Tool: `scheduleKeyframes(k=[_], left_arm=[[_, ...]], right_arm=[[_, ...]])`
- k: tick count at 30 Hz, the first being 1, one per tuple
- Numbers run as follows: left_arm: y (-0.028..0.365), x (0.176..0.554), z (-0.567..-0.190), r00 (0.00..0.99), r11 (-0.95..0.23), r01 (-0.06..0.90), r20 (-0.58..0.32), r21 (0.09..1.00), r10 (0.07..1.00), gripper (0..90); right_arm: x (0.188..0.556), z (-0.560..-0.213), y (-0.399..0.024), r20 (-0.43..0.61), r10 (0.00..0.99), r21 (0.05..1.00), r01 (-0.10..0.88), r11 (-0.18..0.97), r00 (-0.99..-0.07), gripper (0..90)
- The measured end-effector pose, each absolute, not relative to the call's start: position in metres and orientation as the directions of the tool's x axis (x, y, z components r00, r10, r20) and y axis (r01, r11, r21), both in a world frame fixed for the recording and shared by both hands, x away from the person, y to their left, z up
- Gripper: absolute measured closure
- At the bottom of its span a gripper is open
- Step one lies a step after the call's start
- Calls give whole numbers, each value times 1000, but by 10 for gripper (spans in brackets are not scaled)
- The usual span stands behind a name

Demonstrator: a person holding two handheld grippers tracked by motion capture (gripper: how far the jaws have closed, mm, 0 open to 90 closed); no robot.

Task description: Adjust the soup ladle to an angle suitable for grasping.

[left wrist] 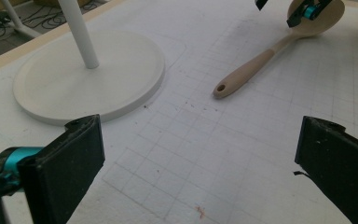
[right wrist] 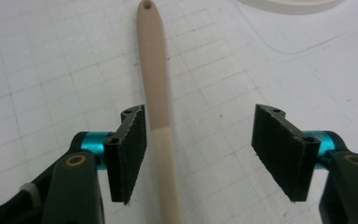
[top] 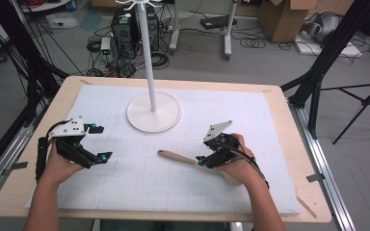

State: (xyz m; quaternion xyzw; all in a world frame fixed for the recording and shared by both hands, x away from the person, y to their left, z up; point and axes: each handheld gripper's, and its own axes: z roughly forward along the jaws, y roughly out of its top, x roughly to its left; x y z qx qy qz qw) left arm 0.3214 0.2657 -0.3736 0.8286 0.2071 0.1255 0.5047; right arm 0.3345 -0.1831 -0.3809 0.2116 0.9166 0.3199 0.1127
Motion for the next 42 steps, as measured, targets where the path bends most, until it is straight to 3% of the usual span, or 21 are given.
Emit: scheduleKeyframes(k=[20, 33, 35, 42], left_arm=[[272, 316, -369, 879, -406, 212, 9, 889, 478, 17], [275, 316, -368, 877, -405, 214, 8, 889, 481, 17], [276, 315, -367, 877, -404, 213, 9, 890, 481, 17], [273, 315, -368, 874, -408, 218, 9, 886, 485, 17]], right_arm=[[329, -364, -220, -31, 561, 756, 348, 555, -827, 117], [316, -364, -257, 28, 623, 825, 370, 427, -782, 82], [312, -365, -262, 38, 634, 833, 375, 407, -772, 32], [305, -374, -271, 41, 649, 837, 381, 393, -760, 19]])
